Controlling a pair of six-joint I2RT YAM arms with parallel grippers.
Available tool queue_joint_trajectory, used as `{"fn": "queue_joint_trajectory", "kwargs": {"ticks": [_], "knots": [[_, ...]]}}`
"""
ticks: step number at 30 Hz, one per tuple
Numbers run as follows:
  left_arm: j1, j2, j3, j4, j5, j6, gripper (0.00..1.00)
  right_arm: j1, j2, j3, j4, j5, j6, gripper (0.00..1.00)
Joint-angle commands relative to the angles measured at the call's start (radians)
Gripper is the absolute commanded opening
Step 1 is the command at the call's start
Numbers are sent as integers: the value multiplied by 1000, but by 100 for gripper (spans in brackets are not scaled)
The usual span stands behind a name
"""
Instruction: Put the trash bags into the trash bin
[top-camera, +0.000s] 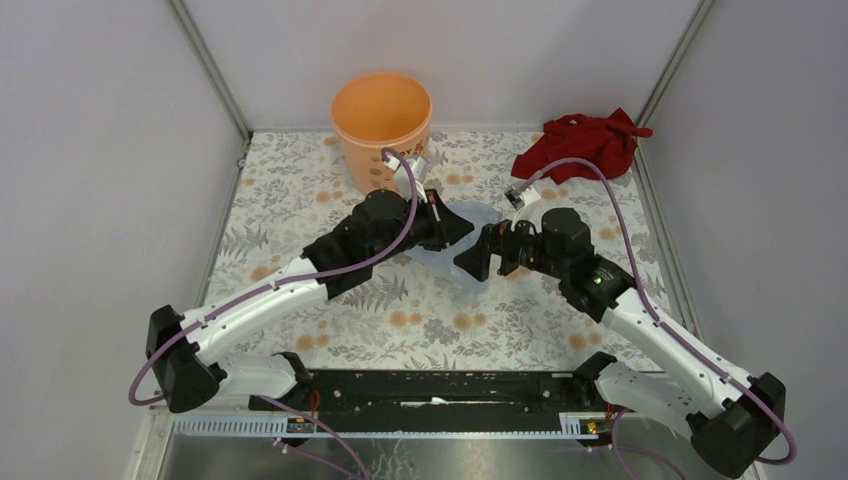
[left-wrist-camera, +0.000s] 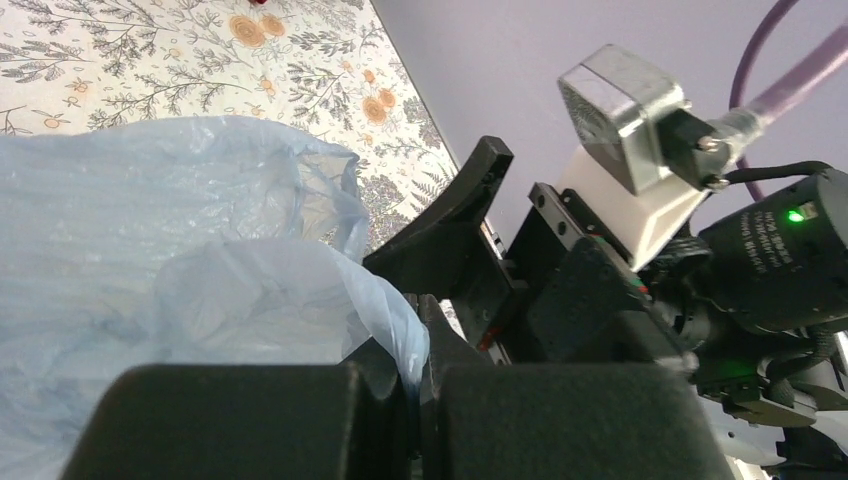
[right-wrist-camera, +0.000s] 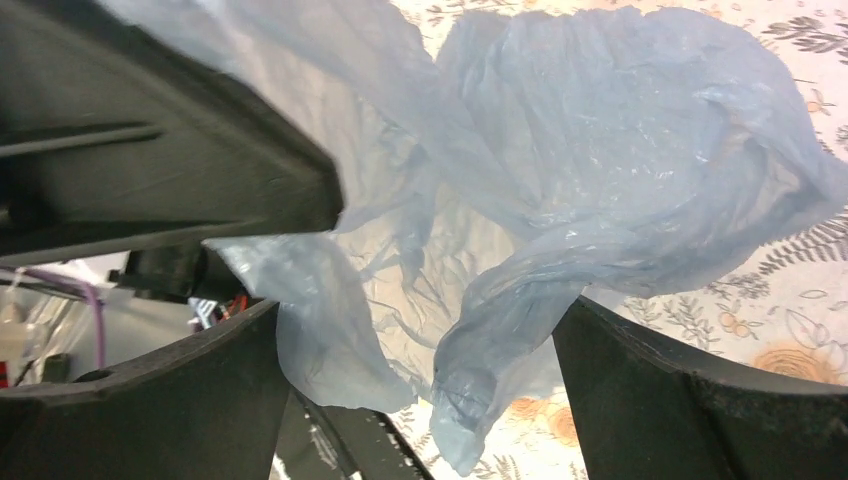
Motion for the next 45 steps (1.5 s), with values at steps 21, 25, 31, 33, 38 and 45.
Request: {"fn": "queue_joint_trajectory", "kwargs": {"ticks": [21, 25, 31, 33, 38, 45], "knots": [[55, -44, 245, -237, -64, 183, 83, 15, 67, 61, -52, 328, 30, 0], [268, -70, 306, -399, -118, 226, 99, 15, -54, 43, -198, 442, 25, 0], [581, 23, 348, -420, -137, 179, 99, 15, -209, 92, -339, 436, 12, 0], [625, 108, 413, -418, -171, 159, 99, 15, -232, 121, -374, 436, 4, 0], [633, 336, 562, -369, -262, 157, 98, 15, -279, 163, -420, 448, -26, 0], [630, 485, 618, -477, -437, 13, 90, 15, -318, 251, -488, 490, -44, 0]]}}
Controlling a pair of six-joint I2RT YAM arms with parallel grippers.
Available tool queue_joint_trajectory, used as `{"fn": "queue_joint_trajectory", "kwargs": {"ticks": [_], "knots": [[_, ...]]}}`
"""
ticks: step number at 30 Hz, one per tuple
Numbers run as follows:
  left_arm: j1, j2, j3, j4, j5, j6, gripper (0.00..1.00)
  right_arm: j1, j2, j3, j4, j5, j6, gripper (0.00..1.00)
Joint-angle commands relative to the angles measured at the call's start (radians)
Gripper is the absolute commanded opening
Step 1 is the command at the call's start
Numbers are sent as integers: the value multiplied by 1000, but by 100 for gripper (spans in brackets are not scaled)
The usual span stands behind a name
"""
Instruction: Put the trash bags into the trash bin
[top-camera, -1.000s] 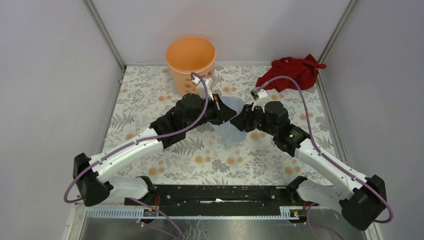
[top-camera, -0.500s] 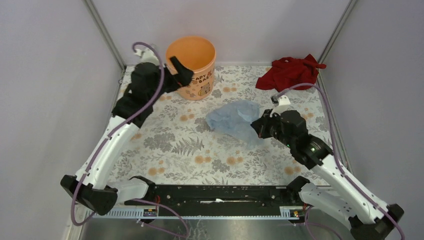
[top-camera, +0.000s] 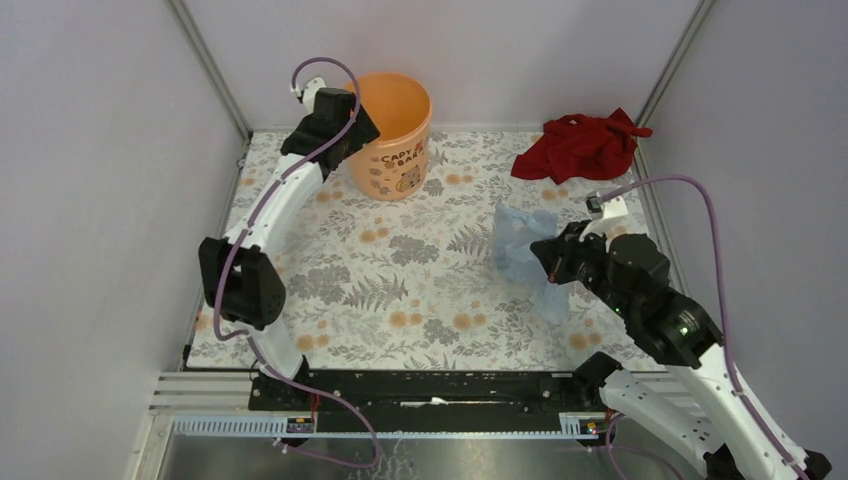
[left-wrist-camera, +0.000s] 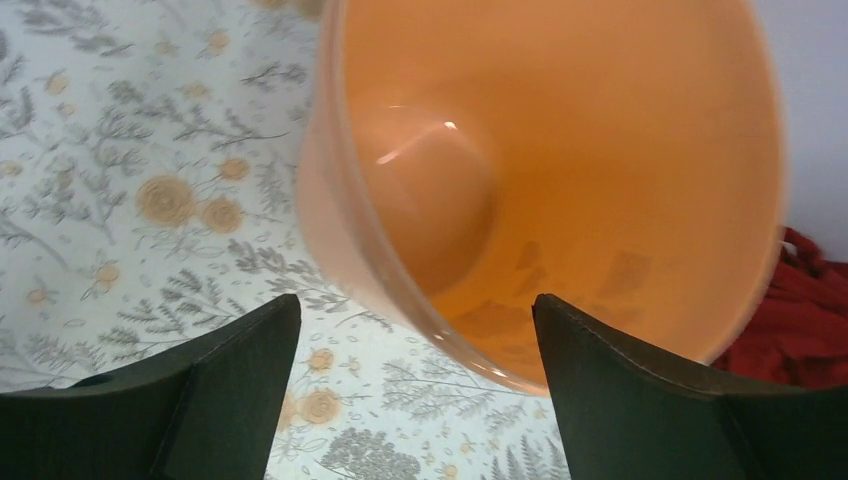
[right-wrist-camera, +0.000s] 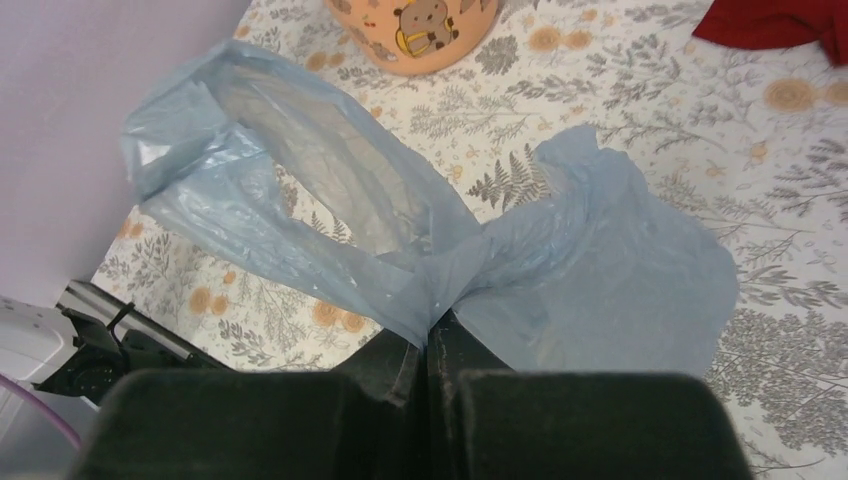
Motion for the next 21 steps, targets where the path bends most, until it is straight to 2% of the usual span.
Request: {"fn": "queue_joint_trajectory", "kwargs": {"ticks": [1, 3, 11, 17, 21], "knots": [[-2, -5, -3, -6, -148, -93, 87, 5, -29, 76, -40, 53, -34, 0], [-1, -2, -37, 55, -127, -69, 76, 5, -31, 89, -38, 56, -44, 0], [-2, 16, -36, 55, 7, -23, 34, 6, 23, 188, -37, 51, -74, 0], [-21, -98, -97, 48, 100, 76, 23, 5, 104, 370, -33, 24, -135, 0], [-50, -185, -139, 6, 182, 110, 11, 5, 191, 527, -20, -34, -166, 0]]}}
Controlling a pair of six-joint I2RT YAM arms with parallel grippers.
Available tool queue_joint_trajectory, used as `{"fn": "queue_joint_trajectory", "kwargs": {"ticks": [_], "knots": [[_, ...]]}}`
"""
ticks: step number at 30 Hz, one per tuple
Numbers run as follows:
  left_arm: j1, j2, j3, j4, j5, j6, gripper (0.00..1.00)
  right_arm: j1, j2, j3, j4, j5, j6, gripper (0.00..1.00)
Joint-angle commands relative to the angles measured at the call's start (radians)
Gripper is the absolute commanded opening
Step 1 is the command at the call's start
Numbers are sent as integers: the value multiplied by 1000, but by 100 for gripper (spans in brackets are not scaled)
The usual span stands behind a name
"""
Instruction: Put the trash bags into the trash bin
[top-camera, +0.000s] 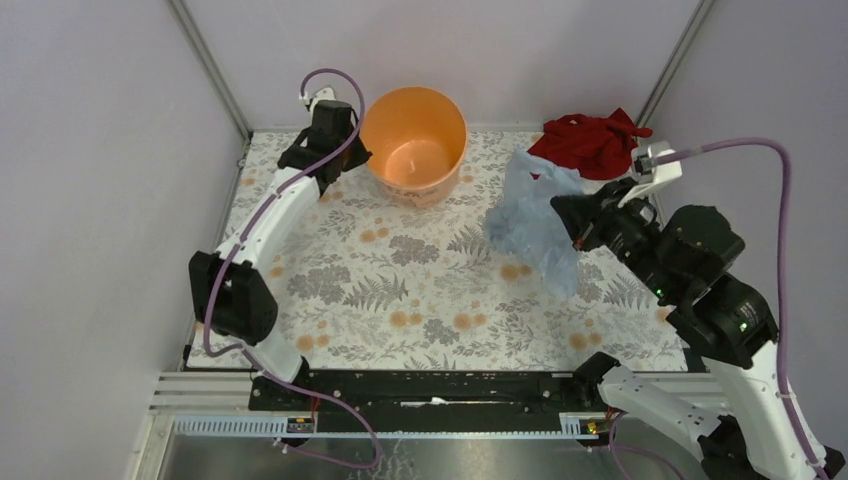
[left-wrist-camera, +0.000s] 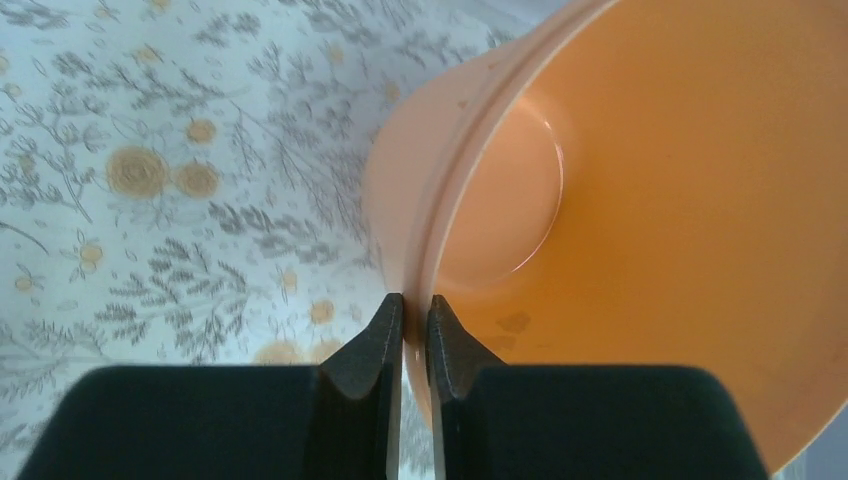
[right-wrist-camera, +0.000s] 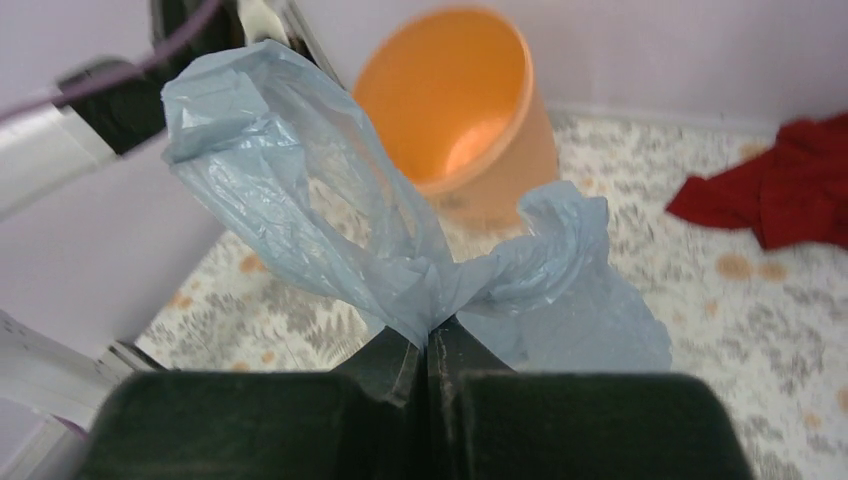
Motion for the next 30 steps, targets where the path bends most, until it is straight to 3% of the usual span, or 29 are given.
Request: {"fn": "queue_joint_trajectory", "kwargs": {"ticks": [1, 6, 14, 24, 30], "knots": [[-44, -149, -27, -40, 131, 71, 10, 5, 85, 171, 52, -69, -56, 0], [-135, -224, -72, -89, 199, 56, 6, 5, 225, 368, 88, -221, -34, 0], [-248, -256, -121, -103, 181, 23, 7, 5, 430, 586, 159, -450, 84, 0], [-288, -231, -96, -103, 133, 42, 8, 6, 360, 345, 187, -347, 142, 0], [-300, -183, -59, -115, 112, 62, 9, 5, 409, 425, 223, -455, 203, 0]]}}
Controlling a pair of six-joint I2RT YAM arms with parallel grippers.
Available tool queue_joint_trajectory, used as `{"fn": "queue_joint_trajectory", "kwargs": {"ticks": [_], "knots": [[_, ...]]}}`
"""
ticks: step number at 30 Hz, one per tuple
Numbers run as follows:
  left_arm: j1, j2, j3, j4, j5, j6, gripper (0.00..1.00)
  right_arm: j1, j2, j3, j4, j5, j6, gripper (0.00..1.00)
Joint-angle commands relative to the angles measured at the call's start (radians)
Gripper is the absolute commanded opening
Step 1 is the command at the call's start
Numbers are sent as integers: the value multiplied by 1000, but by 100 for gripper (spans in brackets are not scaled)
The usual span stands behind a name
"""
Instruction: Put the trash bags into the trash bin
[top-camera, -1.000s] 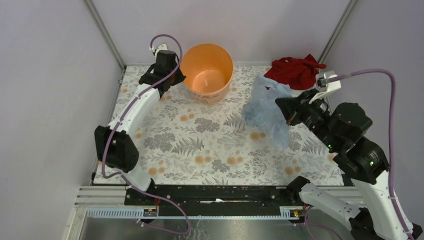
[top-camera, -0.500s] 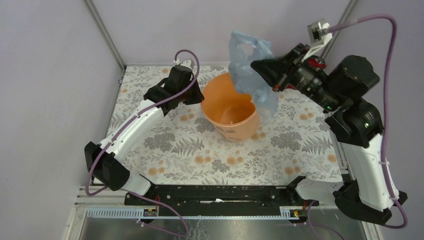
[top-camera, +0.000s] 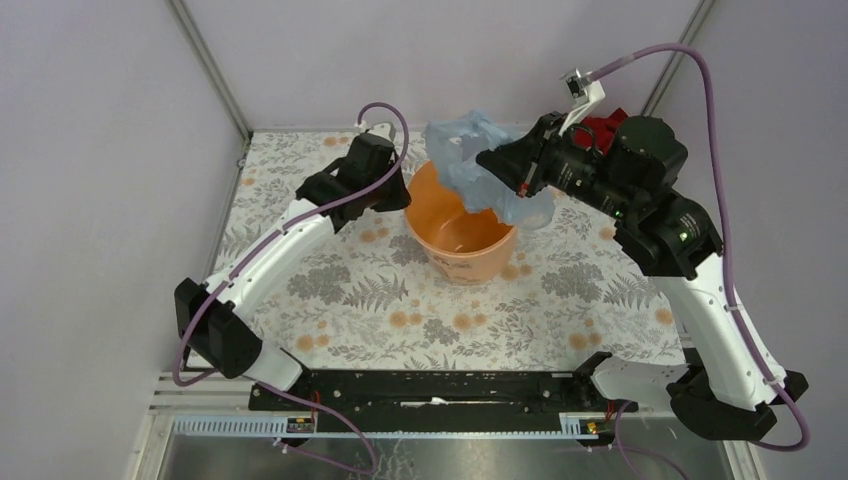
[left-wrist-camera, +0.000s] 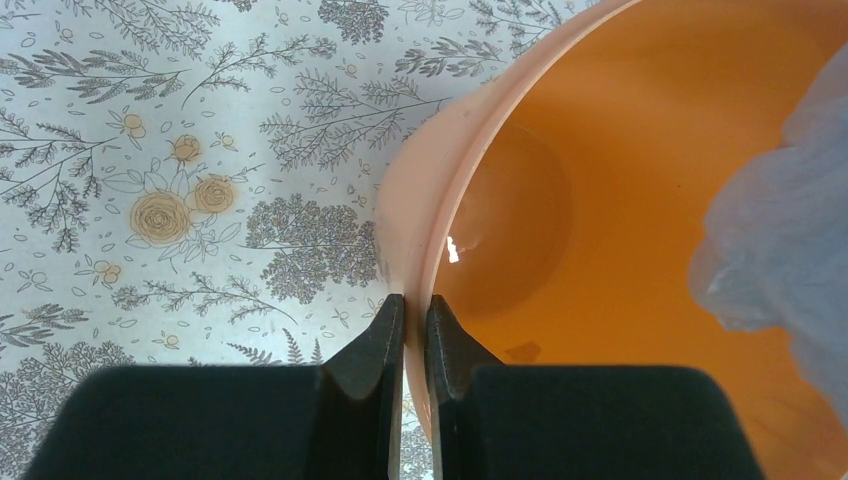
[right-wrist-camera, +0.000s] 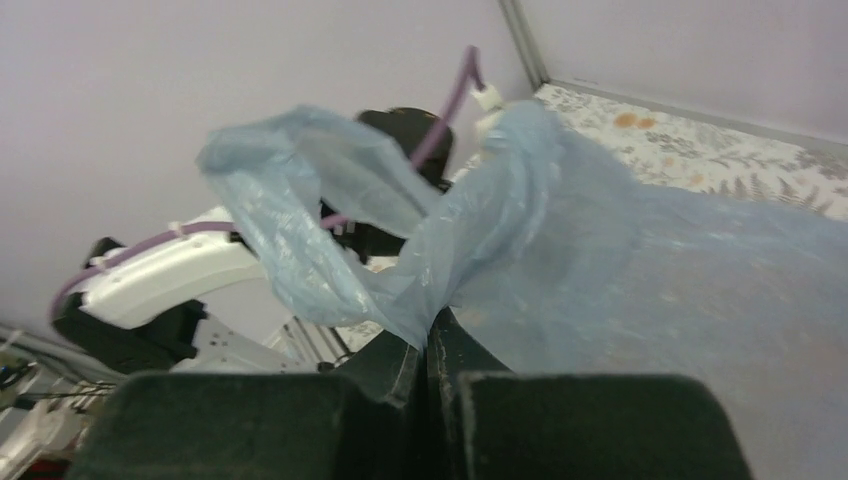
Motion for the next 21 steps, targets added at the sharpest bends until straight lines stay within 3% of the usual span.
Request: {"fn": "queue_joint_trajectory", "kwargs": {"ticks": [1, 6, 10, 15, 21], "knots": [[-11, 29, 72, 61, -8, -1, 9, 5, 33, 108, 107, -113, 76, 0], [-20, 37, 73, 53, -25, 7, 12, 5, 55, 146, 144, -160, 106, 0], [-21, 37, 79, 40, -43, 28, 12, 5, -13, 21, 129, -37, 71, 0], [-23, 56, 109, 14, -52, 51, 13, 5, -58, -64, 112, 13, 46, 0], [-23, 21, 127, -1, -13, 96, 41, 5, -98, -178, -8, 200, -25, 0]]}}
